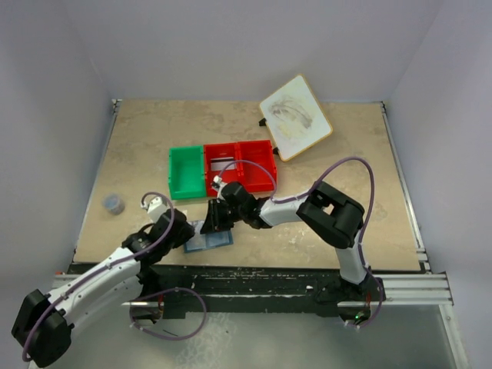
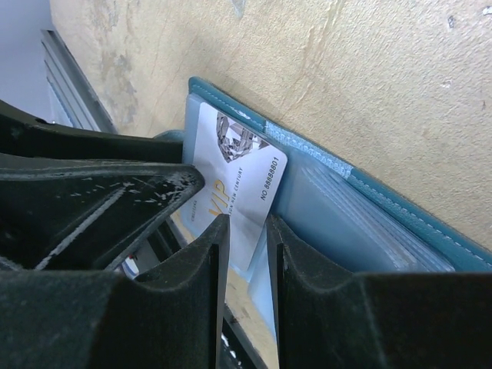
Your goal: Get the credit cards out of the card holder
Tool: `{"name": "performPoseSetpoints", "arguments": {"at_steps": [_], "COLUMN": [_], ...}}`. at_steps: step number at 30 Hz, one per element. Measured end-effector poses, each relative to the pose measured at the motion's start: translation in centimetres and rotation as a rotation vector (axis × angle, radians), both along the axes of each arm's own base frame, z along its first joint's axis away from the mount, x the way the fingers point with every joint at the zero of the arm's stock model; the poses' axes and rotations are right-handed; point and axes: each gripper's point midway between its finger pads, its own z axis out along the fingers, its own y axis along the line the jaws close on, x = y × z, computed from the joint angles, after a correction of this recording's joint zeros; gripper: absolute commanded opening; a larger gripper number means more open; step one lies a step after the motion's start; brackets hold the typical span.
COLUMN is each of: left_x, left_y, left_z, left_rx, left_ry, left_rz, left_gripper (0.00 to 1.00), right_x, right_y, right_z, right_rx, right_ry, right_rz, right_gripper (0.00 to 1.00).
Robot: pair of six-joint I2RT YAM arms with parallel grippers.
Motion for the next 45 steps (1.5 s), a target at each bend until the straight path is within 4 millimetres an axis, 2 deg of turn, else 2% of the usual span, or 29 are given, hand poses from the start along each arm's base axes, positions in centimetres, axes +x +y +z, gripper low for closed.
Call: {"name": "performPoseSetpoints", "arguments": {"at_steps": [7,10,12,17,22,38,41,45], "left_x": [0.1,0.8,1.0,1.0,0.1,0.4,0.4,0.7], "left_y": [1.4,1.0,0.6,-0.7,-0.4,-0.4,-0.2,-0.3], "left_z": [2.0,3.2,3.4,2.2,-0.1,-0.2,-0.3,-0.6], "left_rx": [0.026,0.015,0.001,-0.033,-0.017,-0.057,-0.053,-0.048], "left_ry": [-0.048,-0.074,-0.079,-0.054,-0.005,-0.058,-0.056,-0.049], "left_rz": [0.050,0.046,0.035,-0.003,-0.013,0.011,0.020,0.025], "left_gripper": [0.38,0.38,0.38,0.38,0.38,0.38,0.32,0.30], "right_x": [0.0,0.0,0.0,0.1,0.1,0.4,0.3,0.1], "right_y": [0.0,0.0,0.0,0.0,-0.1,-0.2,-0.2,-0.2], "right_z": [0.0,0.0,0.0,-0.1,-0.1,-0.1,0.0,0.2], "right_rx": [0.001,0.001,0.000,-0.004,-0.005,-0.001,0.019,0.042], "right_ry": [0.000,0.003,0.006,0.013,0.014,0.021,0.028,0.051], "right_rz": [0.000,-0.003,-0.007,-0.017,-0.021,-0.046,-0.041,-0.043], "right_gripper": [0.31,0.31,0.31,0.31,0.31,0.30,0.30,0.30]}}
